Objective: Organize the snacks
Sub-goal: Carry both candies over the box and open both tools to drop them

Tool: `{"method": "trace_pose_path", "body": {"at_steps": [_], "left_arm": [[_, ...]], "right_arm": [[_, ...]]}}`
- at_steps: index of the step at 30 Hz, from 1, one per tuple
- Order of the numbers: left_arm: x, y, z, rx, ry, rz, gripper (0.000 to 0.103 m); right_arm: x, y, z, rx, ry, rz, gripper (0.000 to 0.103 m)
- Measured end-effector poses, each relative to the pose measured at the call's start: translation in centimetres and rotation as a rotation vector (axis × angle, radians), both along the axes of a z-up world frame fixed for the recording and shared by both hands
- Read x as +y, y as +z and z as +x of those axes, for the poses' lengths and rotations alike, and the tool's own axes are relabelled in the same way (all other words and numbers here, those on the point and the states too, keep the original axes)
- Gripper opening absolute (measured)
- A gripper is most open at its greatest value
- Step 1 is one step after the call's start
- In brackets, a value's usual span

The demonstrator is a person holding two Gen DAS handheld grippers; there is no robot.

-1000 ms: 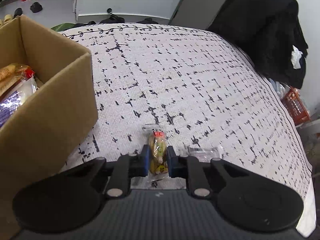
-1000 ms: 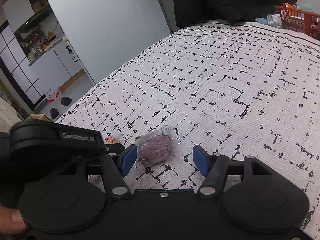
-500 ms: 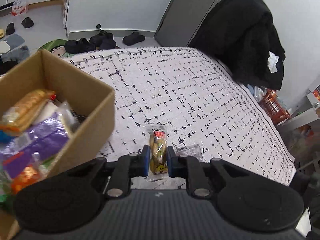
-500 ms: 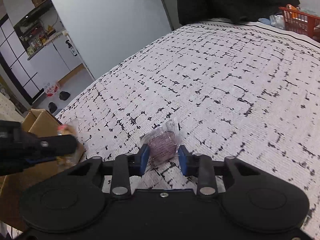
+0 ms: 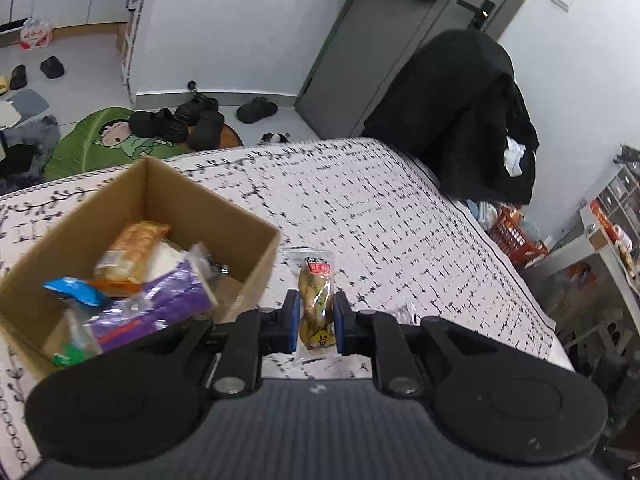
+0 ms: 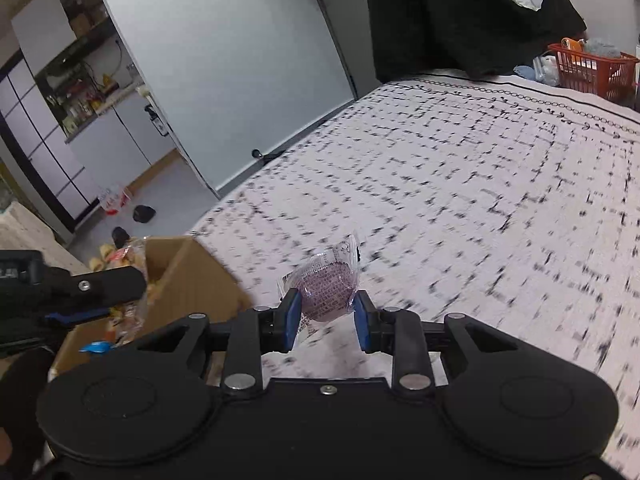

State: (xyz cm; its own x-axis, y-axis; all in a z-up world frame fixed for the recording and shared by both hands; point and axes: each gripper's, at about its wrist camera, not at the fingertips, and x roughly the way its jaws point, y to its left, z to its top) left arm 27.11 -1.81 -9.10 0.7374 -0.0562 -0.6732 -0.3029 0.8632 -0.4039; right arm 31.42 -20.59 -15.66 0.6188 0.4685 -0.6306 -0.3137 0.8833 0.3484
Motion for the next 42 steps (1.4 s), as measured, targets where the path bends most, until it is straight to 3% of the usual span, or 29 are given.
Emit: {"method": "trace_pose_path", "body": {"at_steps": [8, 17, 34, 42], "left_arm": [[4.1, 0.9, -3.3, -0.006, 0.032, -0.007, 0.016], [8.7, 0.7, -5.8, 0.003, 0.082, -0.032, 0.016], [14.1, -0.4, -8.2, 0.069, 0.118, -0.055, 0.017], [15.2, 0.0, -8.4, 0.056, 0.160, -0.055, 0.032]], "right_arm": [[3.4, 2.9, -3.1, -0.019, 0.006, 0.042, 0.028], [7.5, 5.1, -4.1, -0.068, 0.037, 0.012, 0.028], [11.7, 5.5, -5.6, -0.080, 0.034, 0.010, 0.028], [12.3, 5.6, -4.9, -0.071, 0.025, -0.003, 0.028]]}}
